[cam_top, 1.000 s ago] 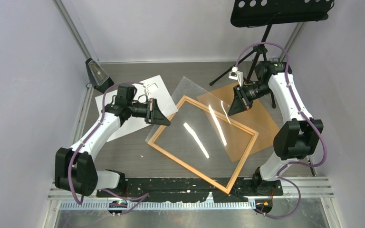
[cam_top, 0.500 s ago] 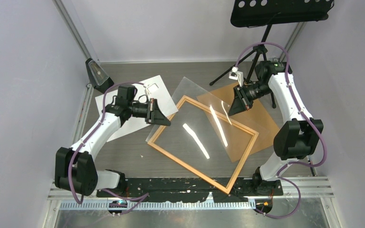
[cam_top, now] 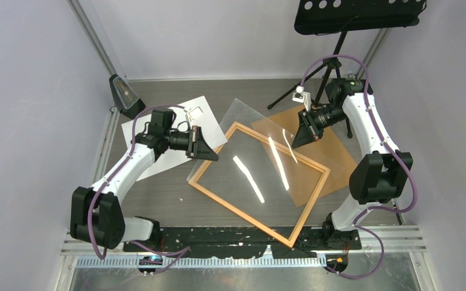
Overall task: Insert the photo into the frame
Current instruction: Place the photo frame item in the photo frame.
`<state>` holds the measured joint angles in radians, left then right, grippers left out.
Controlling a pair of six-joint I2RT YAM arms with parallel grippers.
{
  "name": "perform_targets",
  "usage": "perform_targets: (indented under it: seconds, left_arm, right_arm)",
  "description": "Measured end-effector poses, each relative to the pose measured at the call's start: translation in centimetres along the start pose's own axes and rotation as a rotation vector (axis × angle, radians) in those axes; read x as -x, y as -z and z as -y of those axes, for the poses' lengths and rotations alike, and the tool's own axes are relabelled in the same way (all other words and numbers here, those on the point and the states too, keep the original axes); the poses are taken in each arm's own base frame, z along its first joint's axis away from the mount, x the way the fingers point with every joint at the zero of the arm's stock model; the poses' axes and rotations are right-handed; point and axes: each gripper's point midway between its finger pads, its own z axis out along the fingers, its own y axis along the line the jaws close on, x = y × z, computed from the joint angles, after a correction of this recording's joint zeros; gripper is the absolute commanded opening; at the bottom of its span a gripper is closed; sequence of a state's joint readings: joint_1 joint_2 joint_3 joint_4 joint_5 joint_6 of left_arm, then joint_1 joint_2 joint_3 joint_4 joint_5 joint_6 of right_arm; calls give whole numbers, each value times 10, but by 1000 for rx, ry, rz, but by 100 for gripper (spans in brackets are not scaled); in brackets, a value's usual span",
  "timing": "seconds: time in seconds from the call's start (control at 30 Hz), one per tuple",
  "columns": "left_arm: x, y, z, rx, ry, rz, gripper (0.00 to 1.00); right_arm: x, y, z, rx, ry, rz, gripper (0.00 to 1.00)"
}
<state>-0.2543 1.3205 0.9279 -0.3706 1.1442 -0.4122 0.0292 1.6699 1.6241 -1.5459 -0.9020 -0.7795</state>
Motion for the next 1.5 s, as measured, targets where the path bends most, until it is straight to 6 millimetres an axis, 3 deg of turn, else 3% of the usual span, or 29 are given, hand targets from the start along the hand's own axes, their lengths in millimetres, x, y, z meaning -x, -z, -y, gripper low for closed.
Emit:
perform_targets:
  seconds: [0.77, 1.5]
  left_arm:
    - [-2, -1, -3, 8, 6, -2, 0]
    - [-7, -4, -18, 60, -15, 2, 0]
  right_arm:
    - [-12, -6, 4, 16, -37, -24, 6]
    - [-20, -19, 23, 23, -64, -57, 6]
